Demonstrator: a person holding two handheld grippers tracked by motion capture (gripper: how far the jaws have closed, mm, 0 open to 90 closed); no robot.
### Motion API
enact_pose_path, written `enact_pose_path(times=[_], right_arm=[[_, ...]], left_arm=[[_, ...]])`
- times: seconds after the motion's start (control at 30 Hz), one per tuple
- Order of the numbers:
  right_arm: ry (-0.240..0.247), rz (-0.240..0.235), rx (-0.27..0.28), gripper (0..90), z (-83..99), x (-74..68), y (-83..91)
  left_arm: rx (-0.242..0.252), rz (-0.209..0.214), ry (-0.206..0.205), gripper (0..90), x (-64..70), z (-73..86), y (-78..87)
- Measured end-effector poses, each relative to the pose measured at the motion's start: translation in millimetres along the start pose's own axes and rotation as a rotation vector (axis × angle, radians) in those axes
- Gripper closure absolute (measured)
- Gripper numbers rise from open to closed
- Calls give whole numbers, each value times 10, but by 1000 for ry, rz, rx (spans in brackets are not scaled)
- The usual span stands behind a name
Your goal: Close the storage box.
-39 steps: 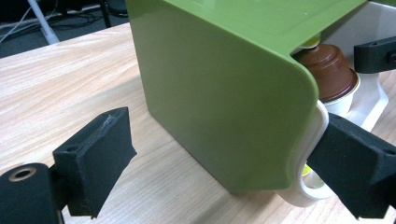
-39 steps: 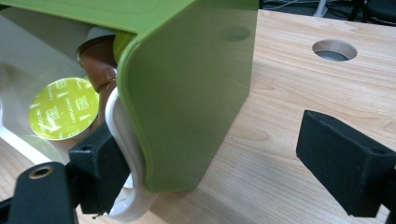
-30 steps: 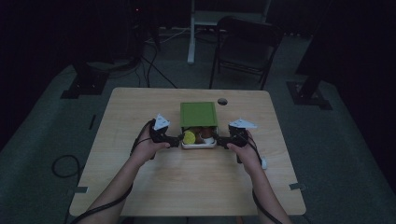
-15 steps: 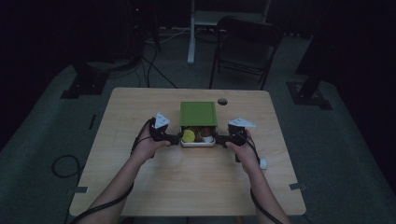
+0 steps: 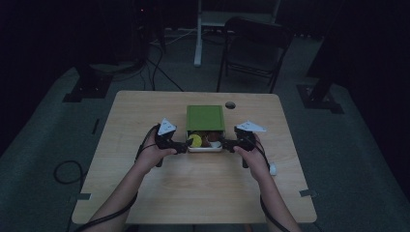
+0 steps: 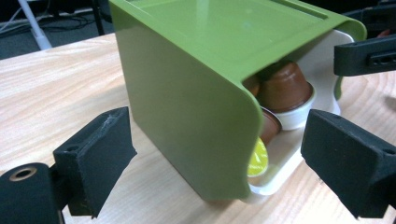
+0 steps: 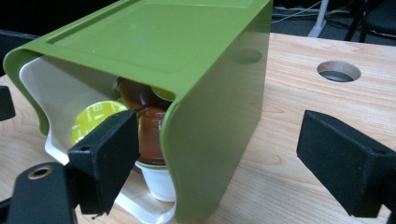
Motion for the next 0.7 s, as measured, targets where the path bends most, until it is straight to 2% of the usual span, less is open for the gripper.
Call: enact_pose_path(times=[0.27, 0.7], right_arm=[[3, 3, -39, 128, 67, 18, 44], [17, 16, -46, 128, 84, 28, 182]], left_arm=[[-5, 1, -4, 99, 51, -9, 73], [-17, -2, -16, 99, 74, 18, 209]])
Point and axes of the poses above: each handheld gripper's, and its own axes: y roughly backward along the jaws, z roughly out of its underside, x roughly to its right, the point moved 7 cm from there along -y, roughly forward along the jaws, and after that the axes turned 15 degrees about x, right-handed, at the moved point
